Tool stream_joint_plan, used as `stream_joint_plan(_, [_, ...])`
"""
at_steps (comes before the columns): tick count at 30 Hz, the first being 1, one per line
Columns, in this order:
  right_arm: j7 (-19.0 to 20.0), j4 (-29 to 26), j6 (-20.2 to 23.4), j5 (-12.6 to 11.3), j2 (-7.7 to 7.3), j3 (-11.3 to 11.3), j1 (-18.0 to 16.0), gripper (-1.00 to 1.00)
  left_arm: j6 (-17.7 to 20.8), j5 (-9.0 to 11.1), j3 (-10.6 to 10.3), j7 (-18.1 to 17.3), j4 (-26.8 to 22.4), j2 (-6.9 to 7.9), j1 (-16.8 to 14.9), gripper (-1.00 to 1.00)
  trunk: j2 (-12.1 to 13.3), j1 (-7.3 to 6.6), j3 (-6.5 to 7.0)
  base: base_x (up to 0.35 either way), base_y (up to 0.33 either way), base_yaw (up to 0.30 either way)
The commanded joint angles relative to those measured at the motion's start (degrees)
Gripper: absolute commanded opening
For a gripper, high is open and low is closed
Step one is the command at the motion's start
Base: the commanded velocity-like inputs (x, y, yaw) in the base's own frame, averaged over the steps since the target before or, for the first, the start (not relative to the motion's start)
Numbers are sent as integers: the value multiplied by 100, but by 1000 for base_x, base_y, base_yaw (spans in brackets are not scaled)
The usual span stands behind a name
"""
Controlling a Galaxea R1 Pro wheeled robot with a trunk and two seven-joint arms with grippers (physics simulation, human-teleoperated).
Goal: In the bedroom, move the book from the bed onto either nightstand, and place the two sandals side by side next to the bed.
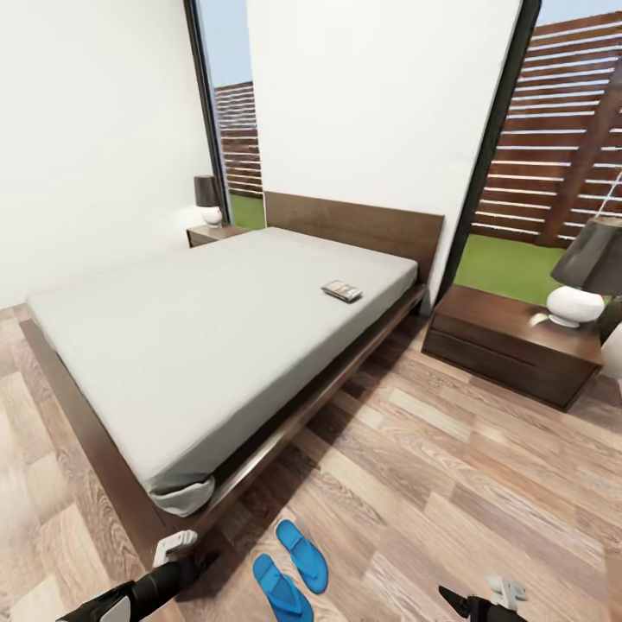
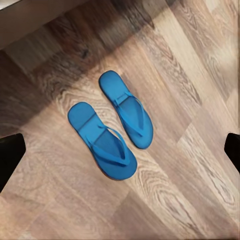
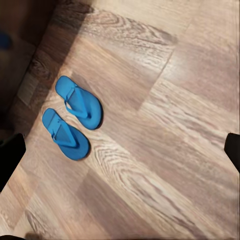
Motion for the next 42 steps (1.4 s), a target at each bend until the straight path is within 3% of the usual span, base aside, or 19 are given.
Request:
stream_joint_plan(1, [16,11,-15,-21,-2,6,-5,100,-17,-19,39,-22,7,2,-3,100,-2,-1,-5,0,0,-282])
stream_joint_plan(42, [16,5,-15,-21,-2,4,-4,100,-20,-19,39,-22,7,2,-1,100,-2,-1,-5,0,0,-278])
